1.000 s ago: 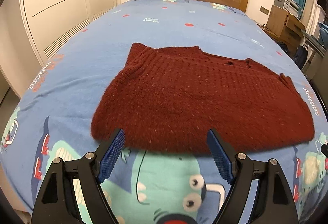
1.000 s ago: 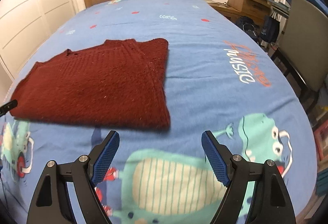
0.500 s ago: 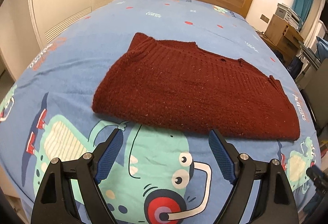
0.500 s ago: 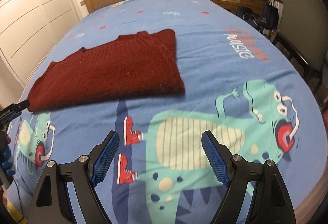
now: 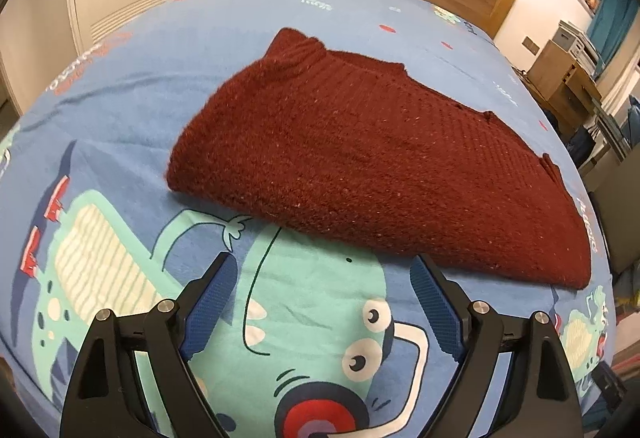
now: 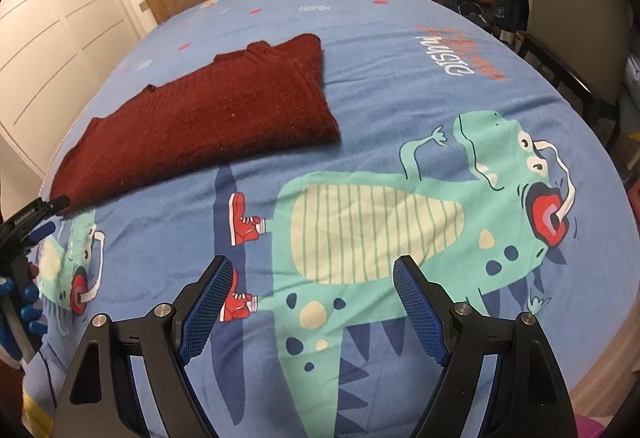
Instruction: Fold small clothes
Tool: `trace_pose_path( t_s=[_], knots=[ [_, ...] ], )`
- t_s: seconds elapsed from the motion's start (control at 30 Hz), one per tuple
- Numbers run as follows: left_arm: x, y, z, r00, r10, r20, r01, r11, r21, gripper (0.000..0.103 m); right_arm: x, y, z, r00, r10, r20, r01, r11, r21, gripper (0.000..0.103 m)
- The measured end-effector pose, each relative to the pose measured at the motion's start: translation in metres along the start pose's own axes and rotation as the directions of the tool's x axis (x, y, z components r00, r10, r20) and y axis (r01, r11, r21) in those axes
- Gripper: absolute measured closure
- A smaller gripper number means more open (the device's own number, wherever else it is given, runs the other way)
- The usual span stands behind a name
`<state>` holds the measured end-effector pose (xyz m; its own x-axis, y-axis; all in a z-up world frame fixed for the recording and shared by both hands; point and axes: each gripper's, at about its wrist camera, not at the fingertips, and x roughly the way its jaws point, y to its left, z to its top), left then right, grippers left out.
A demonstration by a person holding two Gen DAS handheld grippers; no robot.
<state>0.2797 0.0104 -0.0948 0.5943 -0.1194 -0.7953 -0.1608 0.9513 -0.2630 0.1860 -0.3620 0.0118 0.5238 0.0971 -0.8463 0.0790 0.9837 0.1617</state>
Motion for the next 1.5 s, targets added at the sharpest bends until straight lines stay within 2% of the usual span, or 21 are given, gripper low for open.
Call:
trace_pose_path(
  t_s=[0.53,0.67,0.83,1.0,1.27,1.33,1.4,1.43,1.5],
  knots=[
    [0.023,0.028,0.008,0.998,-0.044,-0.033,0.039,0.99,-0.137,0.016,0.018,0.017,0.005,0.999,-0.013,-0.046,0.011,0.999,-0.034,0.02],
    [0.025,0.035,0.012,0.998,-0.053,-0.033,0.047,0.986,-0.16,0.011,0.022,0.017,0.006,0.999,-0.011,-0.05,0.01,0.999,-0.03,0.02],
    [0.028,0.053,0.023,0.995,-0.101,-0.019,0.093,0.967,-0.237,0.011,0.024,0.017,0.008,0.999,-0.003,-0.047,0.001,1.0,-0.026,0.02],
    [0.031,0.079,0.043,0.983,-0.182,0.018,0.176,0.92,-0.349,0.012,0.023,0.01,0.007,0.999,0.005,-0.039,-0.005,1.0,-0.009,0.02],
    [0.035,0.112,0.069,0.949,-0.302,0.093,0.308,0.816,-0.49,0.015,0.017,-0.011,0.003,1.0,0.008,-0.027,-0.007,0.999,0.037,0.02],
    [0.039,0.122,0.074,0.936,-0.333,0.112,0.338,0.771,-0.539,0.023,0.016,-0.014,0.002,1.0,0.011,-0.023,-0.01,0.999,0.046,0.02],
    [0.041,0.135,0.076,0.926,-0.356,0.127,0.359,0.723,-0.591,0.038,0.014,-0.018,0.001,1.0,0.016,-0.019,-0.015,0.998,0.056,0.02],
    [0.04,0.142,0.077,0.926,-0.357,0.125,0.356,0.713,-0.604,0.041,0.013,-0.02,-0.001,1.0,0.02,-0.016,-0.019,0.998,0.061,0.02],
    [0.039,0.148,0.08,0.93,-0.351,0.106,0.339,0.711,-0.616,0.055,0.011,-0.024,-0.003,1.0,0.026,-0.012,-0.026,0.997,0.072,0.02]
  ],
)
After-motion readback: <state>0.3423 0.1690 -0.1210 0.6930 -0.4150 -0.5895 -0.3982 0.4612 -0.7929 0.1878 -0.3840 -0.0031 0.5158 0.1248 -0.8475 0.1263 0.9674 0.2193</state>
